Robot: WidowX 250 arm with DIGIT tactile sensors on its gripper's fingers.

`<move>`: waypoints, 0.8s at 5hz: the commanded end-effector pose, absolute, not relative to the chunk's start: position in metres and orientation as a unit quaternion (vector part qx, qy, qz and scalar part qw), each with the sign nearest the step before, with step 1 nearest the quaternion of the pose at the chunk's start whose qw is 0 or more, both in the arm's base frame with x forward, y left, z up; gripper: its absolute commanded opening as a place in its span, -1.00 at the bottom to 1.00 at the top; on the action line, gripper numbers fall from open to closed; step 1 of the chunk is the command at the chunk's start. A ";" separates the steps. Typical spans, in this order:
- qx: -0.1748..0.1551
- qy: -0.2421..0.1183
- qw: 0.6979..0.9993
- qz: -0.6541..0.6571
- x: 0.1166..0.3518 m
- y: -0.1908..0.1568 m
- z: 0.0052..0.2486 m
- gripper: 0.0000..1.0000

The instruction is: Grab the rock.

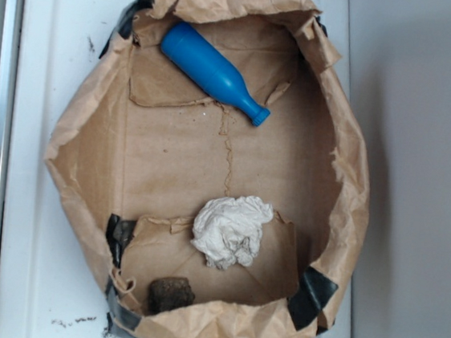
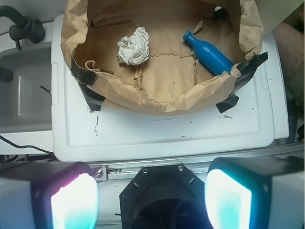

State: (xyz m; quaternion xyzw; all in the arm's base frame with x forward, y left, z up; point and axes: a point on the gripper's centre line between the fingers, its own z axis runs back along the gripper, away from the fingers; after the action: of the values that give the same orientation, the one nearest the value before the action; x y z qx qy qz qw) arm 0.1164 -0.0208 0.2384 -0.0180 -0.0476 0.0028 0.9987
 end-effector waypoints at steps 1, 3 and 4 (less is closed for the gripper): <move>-0.018 -0.048 0.999 0.003 0.116 -0.021 0.238 1.00; -0.021 -0.048 0.998 0.039 0.192 -0.014 0.234 1.00; -0.016 -0.042 0.998 0.045 0.222 -0.006 0.229 1.00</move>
State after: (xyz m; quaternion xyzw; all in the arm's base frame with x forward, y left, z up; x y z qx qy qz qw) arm 0.2194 -0.0121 0.2151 -0.0148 -0.0136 0.0341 0.9992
